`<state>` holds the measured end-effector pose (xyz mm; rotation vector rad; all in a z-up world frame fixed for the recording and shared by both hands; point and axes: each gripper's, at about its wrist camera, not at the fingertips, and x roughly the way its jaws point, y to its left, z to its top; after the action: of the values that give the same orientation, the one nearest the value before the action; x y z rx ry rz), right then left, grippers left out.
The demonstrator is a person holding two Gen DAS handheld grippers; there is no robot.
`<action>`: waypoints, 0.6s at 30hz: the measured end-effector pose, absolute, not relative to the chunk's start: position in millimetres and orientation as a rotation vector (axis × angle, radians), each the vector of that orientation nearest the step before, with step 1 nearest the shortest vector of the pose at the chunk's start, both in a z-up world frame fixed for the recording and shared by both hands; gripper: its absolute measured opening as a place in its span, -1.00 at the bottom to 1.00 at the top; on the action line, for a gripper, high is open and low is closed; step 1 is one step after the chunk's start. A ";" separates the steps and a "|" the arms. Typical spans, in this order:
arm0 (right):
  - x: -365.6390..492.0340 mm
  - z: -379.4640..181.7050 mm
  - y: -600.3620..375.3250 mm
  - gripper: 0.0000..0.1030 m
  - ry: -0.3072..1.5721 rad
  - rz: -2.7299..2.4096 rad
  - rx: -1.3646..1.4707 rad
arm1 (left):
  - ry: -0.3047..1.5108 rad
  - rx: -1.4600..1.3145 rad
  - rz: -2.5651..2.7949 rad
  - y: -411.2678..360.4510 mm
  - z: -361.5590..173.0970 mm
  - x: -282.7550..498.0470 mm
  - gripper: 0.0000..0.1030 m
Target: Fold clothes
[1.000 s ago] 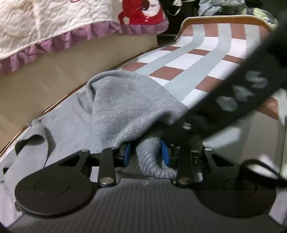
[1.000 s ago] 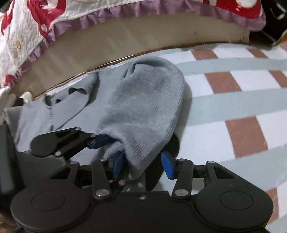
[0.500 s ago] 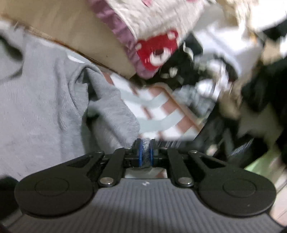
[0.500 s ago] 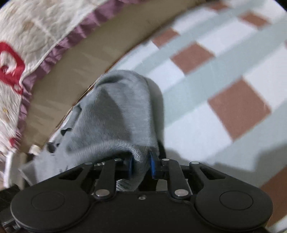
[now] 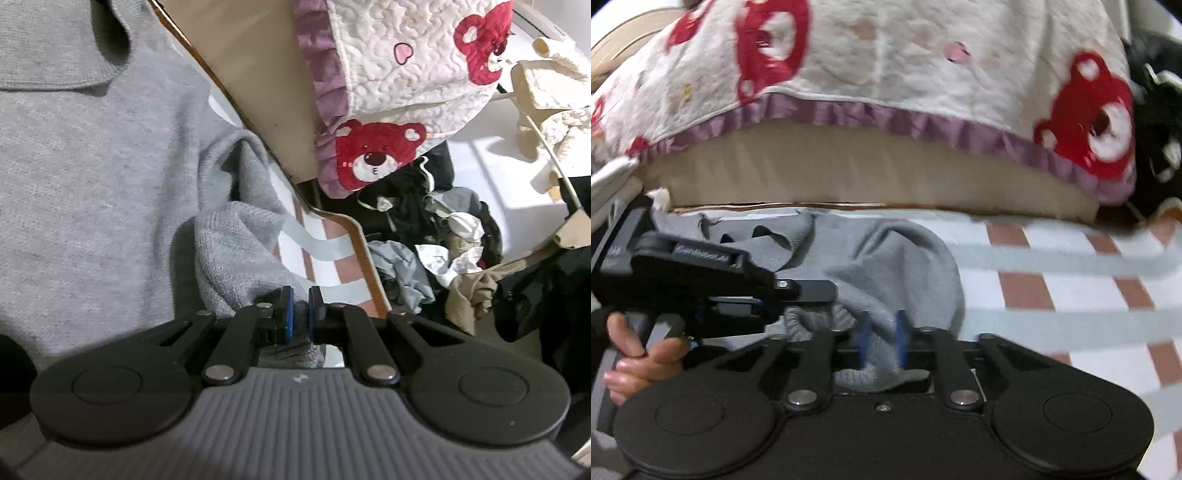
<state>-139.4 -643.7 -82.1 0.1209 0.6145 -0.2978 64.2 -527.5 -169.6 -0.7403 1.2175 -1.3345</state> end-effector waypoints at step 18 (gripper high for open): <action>-102.4 -127.7 -643.3 -0.76 0.801 -0.234 -0.004 | 1.209 -0.683 -1.341 -525.0 -173.2 51.0 -0.86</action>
<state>-102.4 -643.3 -127.7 -0.0041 0.8014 -0.2340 51.0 -525.0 -173.2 -0.6831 1.2091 -1.3412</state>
